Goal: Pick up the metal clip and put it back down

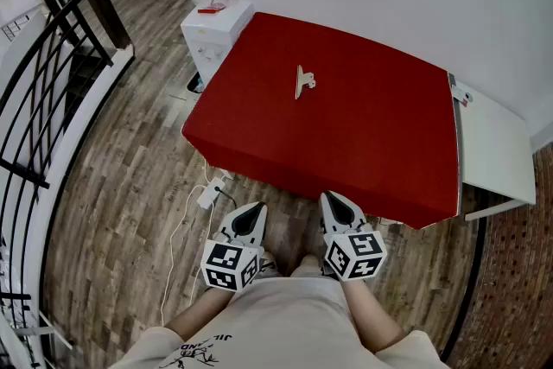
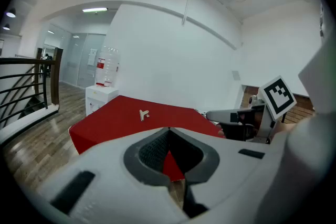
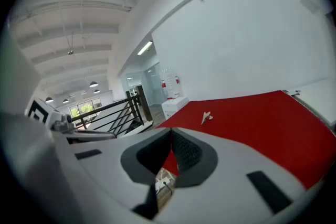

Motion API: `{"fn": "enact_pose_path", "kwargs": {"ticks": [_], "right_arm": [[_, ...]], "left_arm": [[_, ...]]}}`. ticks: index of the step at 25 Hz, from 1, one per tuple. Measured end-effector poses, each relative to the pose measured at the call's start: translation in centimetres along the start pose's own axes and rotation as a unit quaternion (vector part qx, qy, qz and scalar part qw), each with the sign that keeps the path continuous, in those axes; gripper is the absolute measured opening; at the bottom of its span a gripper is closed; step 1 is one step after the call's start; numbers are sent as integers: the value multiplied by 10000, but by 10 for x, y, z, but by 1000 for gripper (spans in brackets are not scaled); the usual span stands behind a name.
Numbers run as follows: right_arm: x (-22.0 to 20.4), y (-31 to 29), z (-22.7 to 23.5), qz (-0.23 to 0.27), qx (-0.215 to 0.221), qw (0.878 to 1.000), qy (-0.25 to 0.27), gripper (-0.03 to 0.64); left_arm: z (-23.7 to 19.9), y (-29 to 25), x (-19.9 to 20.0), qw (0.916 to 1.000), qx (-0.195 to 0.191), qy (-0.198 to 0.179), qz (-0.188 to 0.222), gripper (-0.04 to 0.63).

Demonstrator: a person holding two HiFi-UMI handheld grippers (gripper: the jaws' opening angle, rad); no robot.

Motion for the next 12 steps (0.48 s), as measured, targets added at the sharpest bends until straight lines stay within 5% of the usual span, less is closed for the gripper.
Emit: {"fn": "enact_pose_path", "kwargs": {"ticks": [5,12], "right_arm": [[3,-10,-5,156,-268,9995,48,5],[10,-57,12,211,122,9997,-51,5]], "left_arm": [[-25,2,-3,10000,28,46,-48,5],[-47,-40,11,10000,32,58,-72,5]]}}
Point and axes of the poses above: the fingertips, and each gripper's own axes: y backward along the fingers, z to its right, x out of its top, the point moved 10 cm from there along y, backward along the fingers, and after that the axes turned 5 degrees about z, right-handed, at the moved point
